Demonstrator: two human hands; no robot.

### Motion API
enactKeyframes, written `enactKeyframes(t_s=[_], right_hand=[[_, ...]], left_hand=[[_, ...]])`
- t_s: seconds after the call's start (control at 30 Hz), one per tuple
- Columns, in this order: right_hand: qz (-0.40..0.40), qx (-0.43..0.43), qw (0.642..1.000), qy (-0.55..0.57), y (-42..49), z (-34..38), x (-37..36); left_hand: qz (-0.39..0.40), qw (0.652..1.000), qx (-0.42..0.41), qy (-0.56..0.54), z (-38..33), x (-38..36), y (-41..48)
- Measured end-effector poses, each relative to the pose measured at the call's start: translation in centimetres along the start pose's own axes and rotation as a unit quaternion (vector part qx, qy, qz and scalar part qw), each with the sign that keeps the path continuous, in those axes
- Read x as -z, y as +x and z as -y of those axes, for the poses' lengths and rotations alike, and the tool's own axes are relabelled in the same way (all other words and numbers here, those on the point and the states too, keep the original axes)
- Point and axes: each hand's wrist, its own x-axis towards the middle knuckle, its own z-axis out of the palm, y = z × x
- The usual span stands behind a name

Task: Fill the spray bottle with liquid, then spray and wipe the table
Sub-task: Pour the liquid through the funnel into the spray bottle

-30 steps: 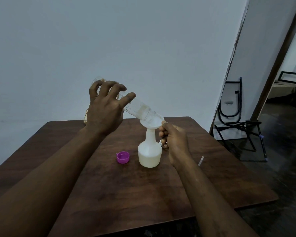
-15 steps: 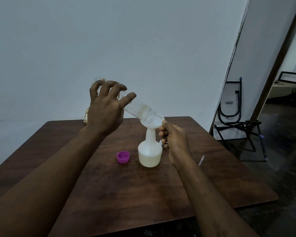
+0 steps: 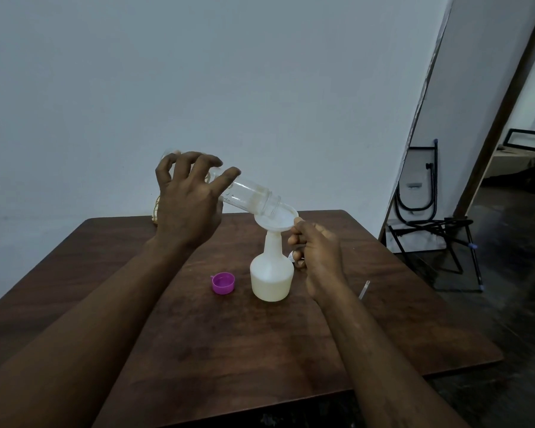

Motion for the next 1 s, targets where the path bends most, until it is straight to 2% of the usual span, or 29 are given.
enactKeyframes(t_s=[0.1,0.2,0.5,0.87,1.0], right_hand=[[0.005,-0.001,1.000,0.002,0.0,0.2,0.1],[0.010,0.000,1.000,0.003,0.0,0.4,0.1],[0.014,0.026,1.000,-0.002,-0.3,0.9,0.0],[0.033,0.087,0.994,-0.053,-0.3,1.2,-1.1],[0.031,0.078,0.996,-0.040,-0.3,1.1,-1.2]], left_hand=[[0.010,1.000,0.020,-0.012,-0.1,0.0,-0.4],[0.035,0.994,0.093,-0.044,-0.1,-0.2,-0.6],[0.118,0.951,0.243,-0.150,-0.5,-0.9,-4.7],[0.120,0.897,0.325,-0.274,0.0,-0.6,-8.5],[0.137,0.897,0.311,-0.282,0.0,-0.6,-9.4]])
